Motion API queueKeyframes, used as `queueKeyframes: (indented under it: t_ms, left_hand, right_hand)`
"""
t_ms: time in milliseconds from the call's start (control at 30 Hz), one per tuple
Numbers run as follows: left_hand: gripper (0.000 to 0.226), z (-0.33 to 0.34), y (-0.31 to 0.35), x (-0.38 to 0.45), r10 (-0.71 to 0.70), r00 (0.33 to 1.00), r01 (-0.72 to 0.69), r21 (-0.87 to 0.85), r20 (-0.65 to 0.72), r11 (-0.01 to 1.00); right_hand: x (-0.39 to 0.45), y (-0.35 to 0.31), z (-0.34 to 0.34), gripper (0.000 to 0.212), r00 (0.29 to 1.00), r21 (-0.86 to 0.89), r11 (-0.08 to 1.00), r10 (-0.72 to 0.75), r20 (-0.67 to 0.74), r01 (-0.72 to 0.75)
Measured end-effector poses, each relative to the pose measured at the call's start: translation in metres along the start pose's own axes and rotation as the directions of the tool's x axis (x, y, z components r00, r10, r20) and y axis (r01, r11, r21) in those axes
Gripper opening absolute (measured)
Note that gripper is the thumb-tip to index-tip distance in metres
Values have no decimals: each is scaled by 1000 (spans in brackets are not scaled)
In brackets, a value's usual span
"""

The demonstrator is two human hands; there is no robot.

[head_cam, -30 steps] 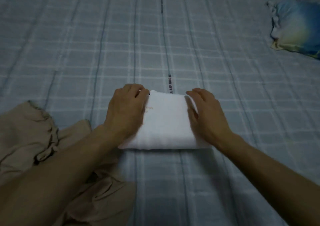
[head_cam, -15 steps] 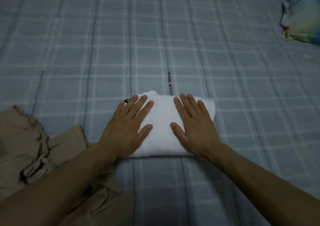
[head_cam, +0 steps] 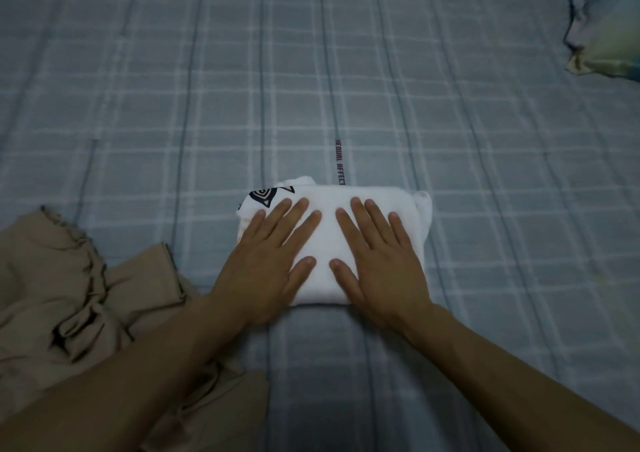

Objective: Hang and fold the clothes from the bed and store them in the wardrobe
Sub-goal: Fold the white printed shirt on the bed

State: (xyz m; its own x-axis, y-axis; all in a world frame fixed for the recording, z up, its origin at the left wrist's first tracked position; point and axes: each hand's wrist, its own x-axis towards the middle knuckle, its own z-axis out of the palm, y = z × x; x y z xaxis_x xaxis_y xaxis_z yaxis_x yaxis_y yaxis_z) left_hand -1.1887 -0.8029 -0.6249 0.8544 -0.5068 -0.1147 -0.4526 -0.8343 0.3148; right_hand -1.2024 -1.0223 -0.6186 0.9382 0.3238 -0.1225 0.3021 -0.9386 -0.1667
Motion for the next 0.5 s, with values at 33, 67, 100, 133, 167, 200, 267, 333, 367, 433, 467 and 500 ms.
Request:
queueKeyframes:
  t_ms: [33,67,100,133,167,200,267,333,367,433,467,500]
  left_hand:
    - [64,-2,1,0,-2,1000,2,6,1,1000]
    - [65,-4,2,0,2,1000,-2,25,2,1000]
    - [66,-7,4,-2,3,1000,-3,51,-1,999]
    - [66,-11,8,-4,4,1000,-3,70,-17,998]
    - [62,-14,12,-8,15,999,-11,73,-49,997]
    - [54,-16,15,-12,42,993,-36,64,-106,997]
    - [36,-14,20,-21,104,965,-95,50,-242,994]
    - [39,-9,21,-31,113,962,-109,32,-248,994]
    - [49,-6,21,-35,106,969,-101,34,-224,994]
    - [66,-1,19,-40,104,981,-95,66,-163,993]
    - [70,1,17,-41,112,984,-100,87,-136,991]
    - [72,2,15,-40,117,985,-103,109,-124,989]
  right_hand:
    - [1,0,-3,71,1000,0,1000,-5,12,5]
    - [0,1,-5,72,1000,-5,1000,-17,27,17]
    - [-2,2,-7,73,999,-8,999,-33,41,33]
    - [-6,2,-9,74,997,-6,999,-49,54,50]
    - [-12,1,-11,76,996,4,998,-64,63,64]
    - [-19,0,-12,78,995,20,997,-74,64,73]
    - [-35,1,-13,78,995,41,995,-92,25,91]
    - [-49,4,-11,84,993,18,993,-116,-10,117]
    - [-53,6,-10,90,993,-3,993,-120,-10,120]
    - [-53,9,-9,98,993,-24,992,-121,-13,120]
    - [-50,10,-10,98,992,-24,992,-123,-24,122]
    - [-46,11,-10,97,991,-24,992,-129,-39,128]
